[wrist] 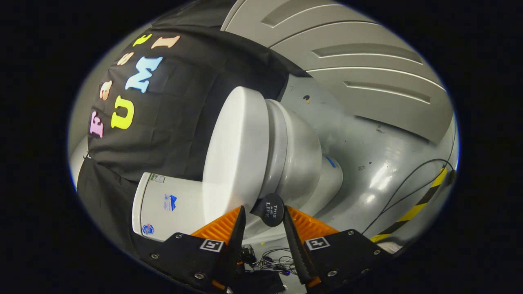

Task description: Open the toilet lid.

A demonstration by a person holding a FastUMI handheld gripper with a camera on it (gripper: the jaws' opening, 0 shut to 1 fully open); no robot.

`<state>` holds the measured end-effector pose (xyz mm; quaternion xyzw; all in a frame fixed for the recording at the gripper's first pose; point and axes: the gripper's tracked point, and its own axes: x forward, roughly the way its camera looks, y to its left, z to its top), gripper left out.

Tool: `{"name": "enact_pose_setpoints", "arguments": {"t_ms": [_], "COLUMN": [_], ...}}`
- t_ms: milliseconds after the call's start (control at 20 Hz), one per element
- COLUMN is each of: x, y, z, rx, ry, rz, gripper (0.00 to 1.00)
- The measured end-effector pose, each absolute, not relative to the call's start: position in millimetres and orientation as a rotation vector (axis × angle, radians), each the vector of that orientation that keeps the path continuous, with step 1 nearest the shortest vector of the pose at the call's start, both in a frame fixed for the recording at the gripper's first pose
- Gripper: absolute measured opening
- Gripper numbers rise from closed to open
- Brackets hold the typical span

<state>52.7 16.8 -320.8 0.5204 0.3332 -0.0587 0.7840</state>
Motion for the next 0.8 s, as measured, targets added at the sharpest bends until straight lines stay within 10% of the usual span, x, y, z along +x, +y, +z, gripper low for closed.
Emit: {"name": "enact_pose_setpoints", "arguments": {"t_ms": [350,800], "x": [49,50], "y": [7,7], "z": [-330,-322], "rx": [1.248,1.313], "ry": [0.693,0.671], "rz": [-0.166,-0.177], "gripper": [0.18,0.00]}}
